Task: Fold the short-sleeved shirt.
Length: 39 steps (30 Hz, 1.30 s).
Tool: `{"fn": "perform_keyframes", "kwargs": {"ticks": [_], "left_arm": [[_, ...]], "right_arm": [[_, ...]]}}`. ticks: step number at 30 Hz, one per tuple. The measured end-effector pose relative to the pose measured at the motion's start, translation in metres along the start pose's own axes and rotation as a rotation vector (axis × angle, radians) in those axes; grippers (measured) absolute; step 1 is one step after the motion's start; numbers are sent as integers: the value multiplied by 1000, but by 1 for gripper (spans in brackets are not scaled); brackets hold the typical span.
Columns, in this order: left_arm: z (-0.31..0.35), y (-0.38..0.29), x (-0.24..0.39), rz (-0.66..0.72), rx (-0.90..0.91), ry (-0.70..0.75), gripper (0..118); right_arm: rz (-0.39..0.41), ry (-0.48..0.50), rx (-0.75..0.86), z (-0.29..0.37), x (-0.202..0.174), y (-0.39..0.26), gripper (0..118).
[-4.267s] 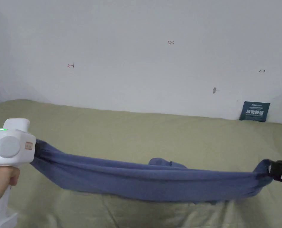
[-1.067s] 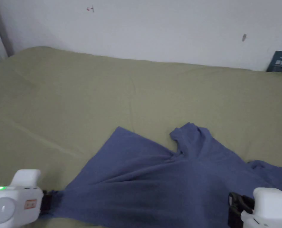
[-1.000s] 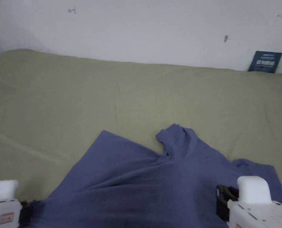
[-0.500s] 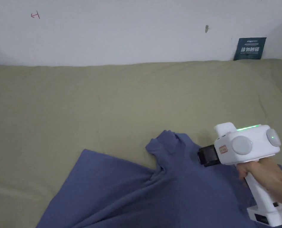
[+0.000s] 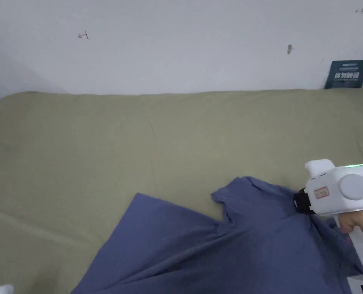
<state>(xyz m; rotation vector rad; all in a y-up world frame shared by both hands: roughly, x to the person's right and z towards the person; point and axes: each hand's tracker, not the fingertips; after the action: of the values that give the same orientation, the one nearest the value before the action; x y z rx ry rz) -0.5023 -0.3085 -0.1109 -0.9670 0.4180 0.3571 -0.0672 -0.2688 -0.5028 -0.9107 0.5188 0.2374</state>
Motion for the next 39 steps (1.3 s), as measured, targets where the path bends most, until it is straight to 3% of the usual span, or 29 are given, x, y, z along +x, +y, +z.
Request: {"fn": "perform_keyframes", "kwargs": {"ticks": [4, 7, 14, 19, 25, 39], "left_arm": [[46, 20, 6, 37, 114, -47, 3], [88, 44, 22, -3, 219, -36, 3], [193, 120, 62, -74, 434, -40, 3], [252, 178, 85, -80, 526, -59, 3], [270, 243, 102, -86, 533, -17, 3], [229, 324, 144, -86, 572, 62, 3]], "right_arm": [[43, 26, 133, 98, -11, 8, 4], [73, -11, 260, 167, -7, 15, 4], [29, -49, 517, 316, 13, 31, 4], [14, -97, 620, 382, 25, 43, 4], [-29, -143, 718, 406, 36, 71, 4], [-87, -177, 706, 338, 66, 198, 4]]}}
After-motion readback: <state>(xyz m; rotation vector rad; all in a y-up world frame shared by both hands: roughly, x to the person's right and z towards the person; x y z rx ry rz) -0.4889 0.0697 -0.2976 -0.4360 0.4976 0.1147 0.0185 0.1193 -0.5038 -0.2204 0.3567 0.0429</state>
